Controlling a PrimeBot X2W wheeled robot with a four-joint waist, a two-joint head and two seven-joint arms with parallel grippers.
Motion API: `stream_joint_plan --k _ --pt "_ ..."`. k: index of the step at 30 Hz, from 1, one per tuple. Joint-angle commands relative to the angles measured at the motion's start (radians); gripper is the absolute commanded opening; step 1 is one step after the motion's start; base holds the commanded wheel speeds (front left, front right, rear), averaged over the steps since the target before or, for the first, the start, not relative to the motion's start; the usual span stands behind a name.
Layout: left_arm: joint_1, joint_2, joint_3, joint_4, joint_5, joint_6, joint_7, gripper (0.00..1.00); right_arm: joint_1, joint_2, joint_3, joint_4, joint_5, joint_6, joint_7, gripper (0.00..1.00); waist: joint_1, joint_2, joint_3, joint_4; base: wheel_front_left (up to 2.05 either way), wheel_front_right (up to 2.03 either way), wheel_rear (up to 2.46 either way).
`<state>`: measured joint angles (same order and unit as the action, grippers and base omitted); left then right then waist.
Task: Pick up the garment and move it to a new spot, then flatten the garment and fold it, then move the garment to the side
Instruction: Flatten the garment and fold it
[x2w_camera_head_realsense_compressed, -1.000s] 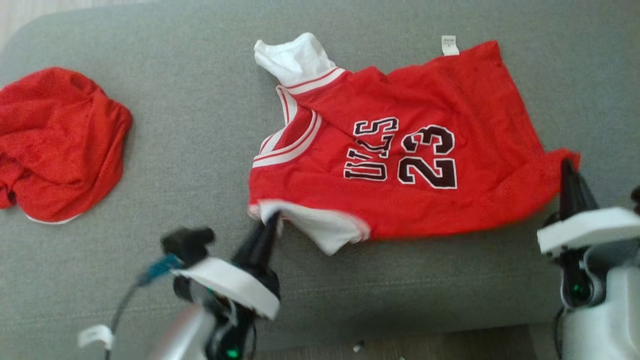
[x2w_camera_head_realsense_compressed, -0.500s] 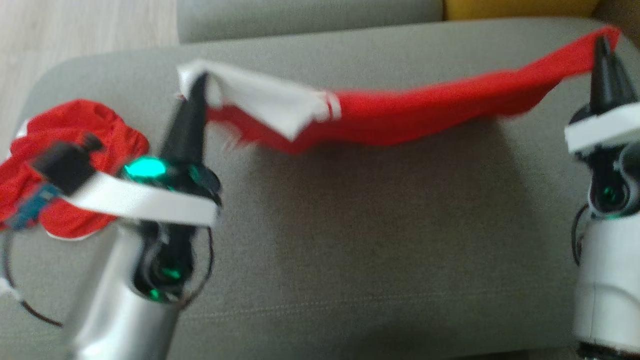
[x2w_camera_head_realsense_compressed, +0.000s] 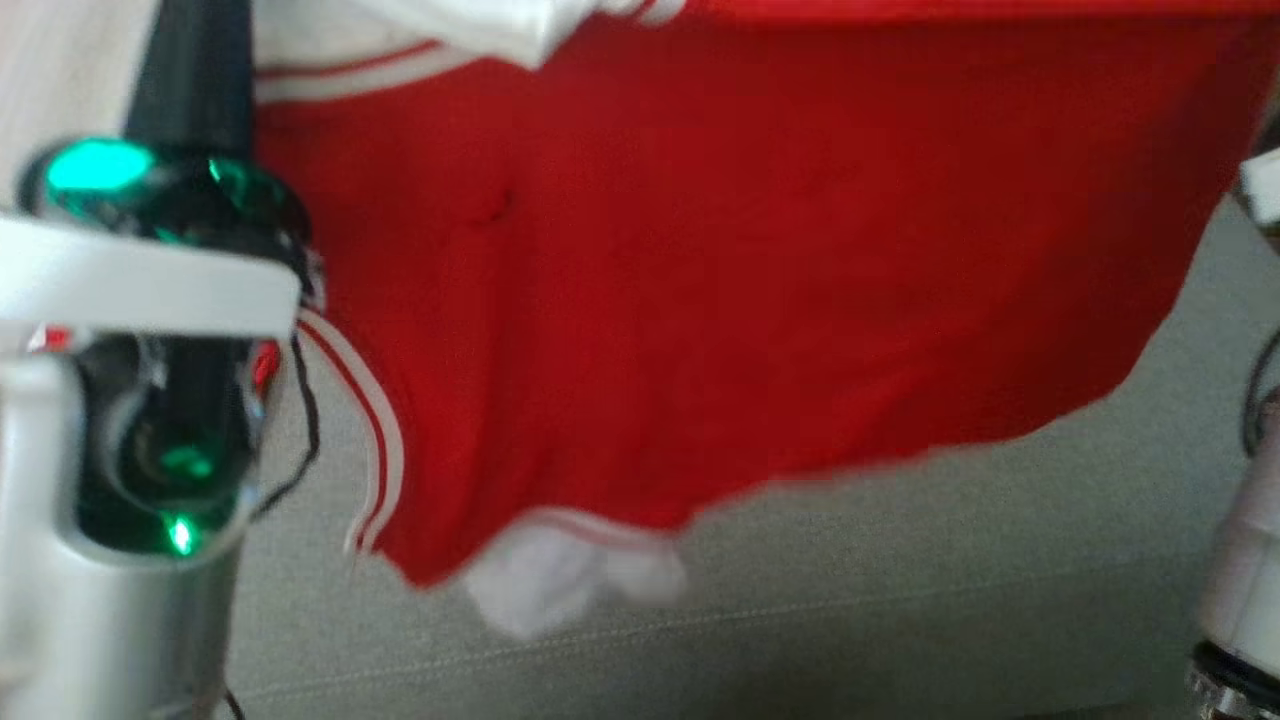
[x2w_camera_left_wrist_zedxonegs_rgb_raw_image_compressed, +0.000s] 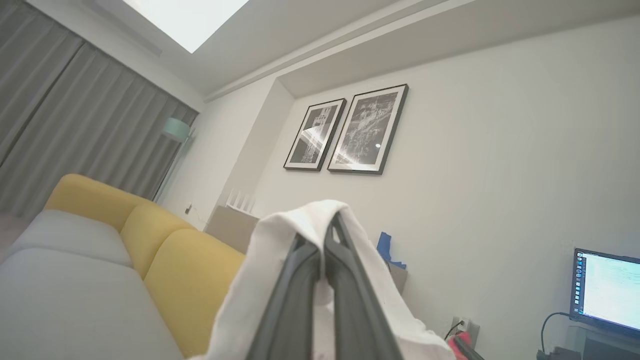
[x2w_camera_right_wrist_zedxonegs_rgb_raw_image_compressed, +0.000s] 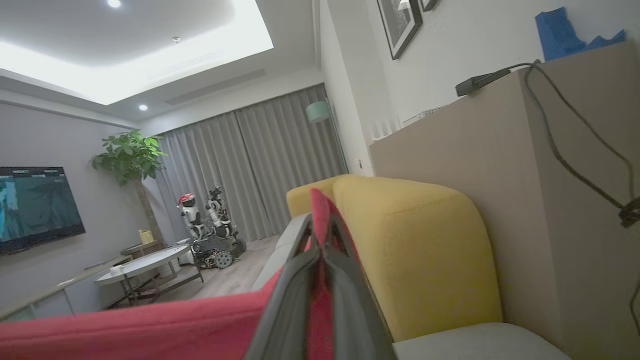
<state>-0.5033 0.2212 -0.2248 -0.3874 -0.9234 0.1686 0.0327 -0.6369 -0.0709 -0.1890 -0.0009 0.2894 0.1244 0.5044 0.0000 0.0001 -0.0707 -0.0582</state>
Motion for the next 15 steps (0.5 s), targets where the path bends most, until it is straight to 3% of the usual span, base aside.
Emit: stream_joint_plan --k 1,8,11,15 --pt "-0.091 0.044 0.052 -0.033 0.013 0.020 0.026 0.00 -0.058 0.019 0.016 -0.053 -0.019 0.006 0.035 0.00 0.0000 -0.0001 0.018 -0.005 0.00 0.00 0.00" --pt "-0.235 0.069 0.056 0.060 0.019 0.074 0.114 0.00 -0.137 0.020 -0.007 -0.026 0.008 0.006 0.111 0.00 0.0000 -0.0001 0.124 -0.013 0.00 0.00 0.00" --pt "-0.350 0.088 0.028 0.151 0.047 0.064 0.148 0.00 -0.248 0.020 -0.027 0.058 0.036 0.006 0.123 0.00 0.0000 -0.0001 0.239 -0.016 0.00 0.00 0.00" --pt "-0.568 0.086 -0.008 0.310 0.096 0.017 0.141 0.00 -0.467 0.020 -0.032 0.200 0.001 0.006 0.057 0.00 0.0000 -0.0001 0.402 -0.006 0.00 0.00 0.00"
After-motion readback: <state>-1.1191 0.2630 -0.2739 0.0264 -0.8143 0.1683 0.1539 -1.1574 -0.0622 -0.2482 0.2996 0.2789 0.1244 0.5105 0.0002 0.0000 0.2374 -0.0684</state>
